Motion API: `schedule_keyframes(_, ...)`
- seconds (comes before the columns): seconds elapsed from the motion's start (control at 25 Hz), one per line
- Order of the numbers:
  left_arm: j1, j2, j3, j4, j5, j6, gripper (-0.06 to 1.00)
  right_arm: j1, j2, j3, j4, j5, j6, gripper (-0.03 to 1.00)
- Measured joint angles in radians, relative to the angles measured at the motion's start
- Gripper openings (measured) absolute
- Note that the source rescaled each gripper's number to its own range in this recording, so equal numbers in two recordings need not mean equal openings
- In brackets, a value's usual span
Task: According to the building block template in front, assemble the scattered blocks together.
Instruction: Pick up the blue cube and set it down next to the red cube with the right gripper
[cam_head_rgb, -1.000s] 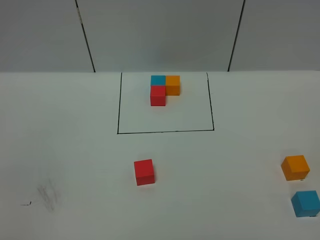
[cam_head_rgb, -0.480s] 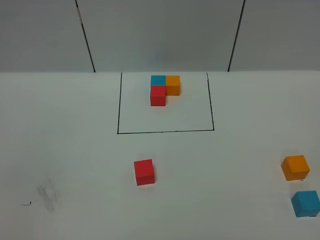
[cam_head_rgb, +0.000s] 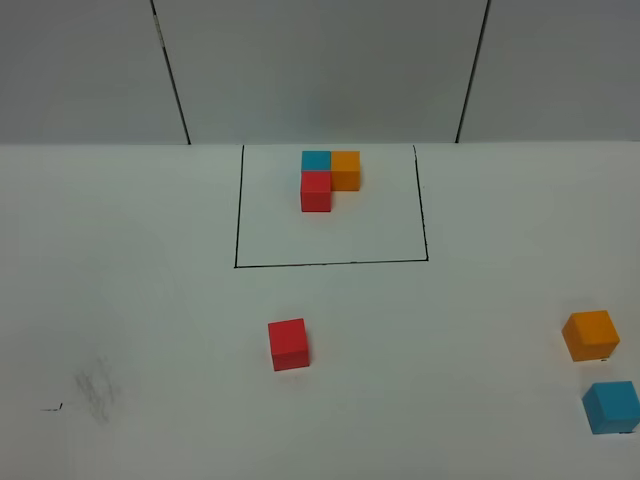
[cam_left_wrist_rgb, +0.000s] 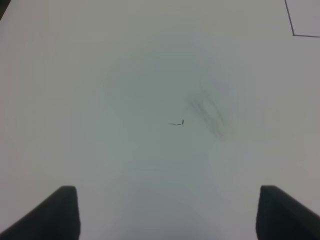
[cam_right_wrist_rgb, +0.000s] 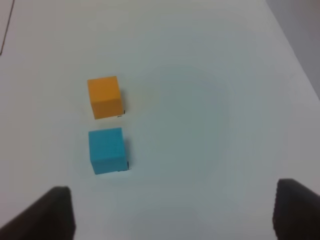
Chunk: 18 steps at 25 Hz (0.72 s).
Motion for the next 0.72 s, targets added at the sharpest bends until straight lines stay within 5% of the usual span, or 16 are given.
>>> schedule_keyframes(0.72, -0.121, 0.0, 0.0, -0.001, -0.002, 0.0, 0.59, 0.0, 0.302, -0.071, 0.066, -0.068, -0.051, 0.57)
